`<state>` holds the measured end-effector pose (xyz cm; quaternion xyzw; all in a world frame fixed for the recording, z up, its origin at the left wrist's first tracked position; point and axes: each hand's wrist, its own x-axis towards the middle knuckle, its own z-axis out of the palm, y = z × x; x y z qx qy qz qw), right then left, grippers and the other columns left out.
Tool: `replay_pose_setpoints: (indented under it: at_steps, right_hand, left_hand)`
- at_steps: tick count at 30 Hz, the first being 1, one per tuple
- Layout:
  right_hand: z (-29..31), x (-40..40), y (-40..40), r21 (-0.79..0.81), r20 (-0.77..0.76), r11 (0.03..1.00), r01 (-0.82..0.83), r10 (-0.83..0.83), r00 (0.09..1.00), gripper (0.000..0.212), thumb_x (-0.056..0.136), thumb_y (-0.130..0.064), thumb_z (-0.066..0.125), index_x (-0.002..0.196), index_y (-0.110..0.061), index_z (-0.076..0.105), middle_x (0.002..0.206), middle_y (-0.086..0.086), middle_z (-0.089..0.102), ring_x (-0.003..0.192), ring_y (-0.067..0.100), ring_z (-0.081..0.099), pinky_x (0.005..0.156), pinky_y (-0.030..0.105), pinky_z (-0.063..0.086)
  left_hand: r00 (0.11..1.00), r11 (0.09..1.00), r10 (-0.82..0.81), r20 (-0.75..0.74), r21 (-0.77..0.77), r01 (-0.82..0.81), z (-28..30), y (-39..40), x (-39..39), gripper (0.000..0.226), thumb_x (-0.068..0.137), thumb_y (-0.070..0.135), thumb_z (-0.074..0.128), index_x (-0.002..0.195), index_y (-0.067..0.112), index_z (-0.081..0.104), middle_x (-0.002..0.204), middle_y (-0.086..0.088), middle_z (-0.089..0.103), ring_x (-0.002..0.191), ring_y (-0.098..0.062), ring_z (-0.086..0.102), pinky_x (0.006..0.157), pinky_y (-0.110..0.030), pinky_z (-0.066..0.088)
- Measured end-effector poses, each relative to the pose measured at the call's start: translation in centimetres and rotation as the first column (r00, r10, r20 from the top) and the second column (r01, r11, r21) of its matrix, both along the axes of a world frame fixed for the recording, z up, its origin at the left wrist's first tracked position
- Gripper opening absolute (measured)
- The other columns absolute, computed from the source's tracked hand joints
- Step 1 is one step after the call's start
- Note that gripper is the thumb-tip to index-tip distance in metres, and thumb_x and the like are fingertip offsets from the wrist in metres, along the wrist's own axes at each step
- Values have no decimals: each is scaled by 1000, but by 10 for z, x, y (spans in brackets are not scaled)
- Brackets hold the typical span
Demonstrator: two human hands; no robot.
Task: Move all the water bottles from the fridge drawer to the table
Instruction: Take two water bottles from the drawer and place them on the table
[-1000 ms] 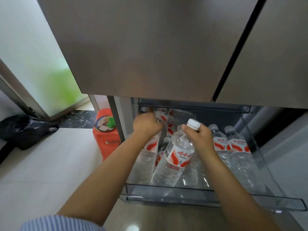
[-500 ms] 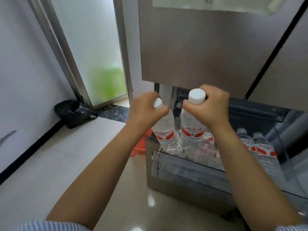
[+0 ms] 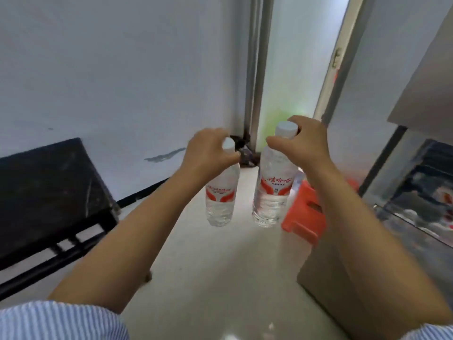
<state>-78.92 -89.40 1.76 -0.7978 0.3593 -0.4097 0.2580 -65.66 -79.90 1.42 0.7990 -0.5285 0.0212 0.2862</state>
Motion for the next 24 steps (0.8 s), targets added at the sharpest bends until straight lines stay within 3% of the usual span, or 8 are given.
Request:
replay_pose_setpoints:
  at_steps: [5,8,10,13,17,20,24]
  right_hand:
    - [-14,112,75,62,-70,940,-334,338,938,38,75,-14,72,53,-21,41,56,-7,42,53,5,41,47,9,32]
    - [-20,181,114,54,-142,875,-482,484,863,23,75,-21,73,68,-12,53,63,1,50,63,14,48,59,18,39]
    - [-23,227,135,41,-181,824,-565,562,807,29,76,-26,73,62,-16,50,61,-4,48,58,8,45,56,15,37]
    - [-26,294,163,31,-219,757,-653,643,734,34,77,-30,73,59,-21,46,60,-10,44,57,4,43,50,10,28]
    - [-26,378,191,-10,-255,669,-743,716,649,24,78,-33,72,82,-12,61,77,0,53,74,13,50,53,9,31]
    - [-24,459,219,-23,-286,597,-802,765,577,38,78,-36,71,96,-3,67,83,2,56,78,13,53,59,14,40]
    - [-19,559,242,5,-322,559,-829,786,528,38,77,-34,71,99,-3,67,90,5,62,80,13,53,68,21,42]
  left_hand:
    - [965,959,263,20,101,-264,-11,119,93,40,86,30,62,116,3,60,115,-13,63,105,-25,57,80,-29,41]
    - [913,908,407,4,108,-405,-19,175,140,37,86,28,63,116,8,56,114,-11,62,93,-19,52,77,-24,37]
    - [873,872,487,-33,76,-484,-22,207,168,40,85,25,65,120,12,51,116,-9,60,89,-14,48,76,-24,39]
    - [806,808,589,-62,79,-584,-26,244,214,50,85,24,66,130,18,45,128,-6,55,103,-20,55,88,-28,46]
    - [741,736,671,-43,160,-657,-26,272,283,45,86,26,65,127,19,51,132,-3,56,117,-21,55,96,-30,46]
    - [695,679,719,-15,229,-697,-21,292,352,35,87,27,63,120,17,59,128,-4,59,114,-20,56,94,-29,46]
    - [636,613,772,-10,276,-740,-13,316,444,26,87,29,62,107,12,62,116,-8,62,92,-15,53,79,-23,41]
